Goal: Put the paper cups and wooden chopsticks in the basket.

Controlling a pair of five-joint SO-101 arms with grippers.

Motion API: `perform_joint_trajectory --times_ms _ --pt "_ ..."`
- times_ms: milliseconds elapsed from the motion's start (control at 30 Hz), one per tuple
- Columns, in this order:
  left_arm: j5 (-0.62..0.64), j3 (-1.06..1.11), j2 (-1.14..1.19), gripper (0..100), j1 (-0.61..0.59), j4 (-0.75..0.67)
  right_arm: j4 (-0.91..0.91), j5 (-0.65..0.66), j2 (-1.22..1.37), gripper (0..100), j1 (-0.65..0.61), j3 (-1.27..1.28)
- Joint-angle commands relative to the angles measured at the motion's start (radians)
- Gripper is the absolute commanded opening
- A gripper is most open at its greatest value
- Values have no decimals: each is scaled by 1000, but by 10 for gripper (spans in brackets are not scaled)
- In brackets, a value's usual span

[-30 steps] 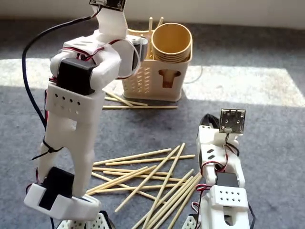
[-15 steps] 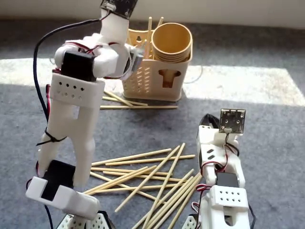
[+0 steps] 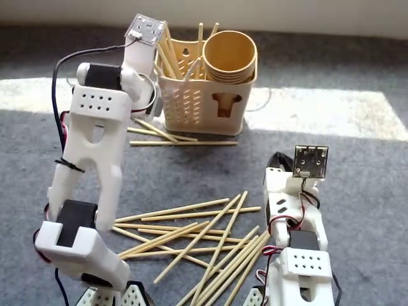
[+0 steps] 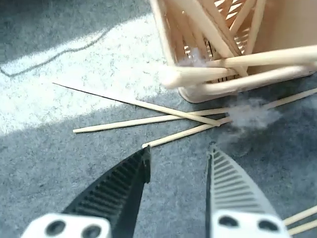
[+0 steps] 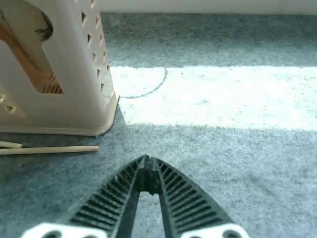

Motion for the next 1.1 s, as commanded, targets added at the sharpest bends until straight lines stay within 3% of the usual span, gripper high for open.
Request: perform_joint_trajectory --times_ms 0,167,400,700,1067 --pt "-11 36 -7 162 -36 -54 -31 5 -10 10 7 -5" --pt "-77 114 -12 158 -44 -69 -31 6 -10 10 7 -5" --pt "-75 125 -30 158 -71 -64 -31 6 -10 10 7 -5" --pt "-80 265 -274 157 -87 -17 -31 11 -10 10 -4 -5" --pt "-86 469 -492 157 -245 -21 -31 11 -10 10 -8 -5"
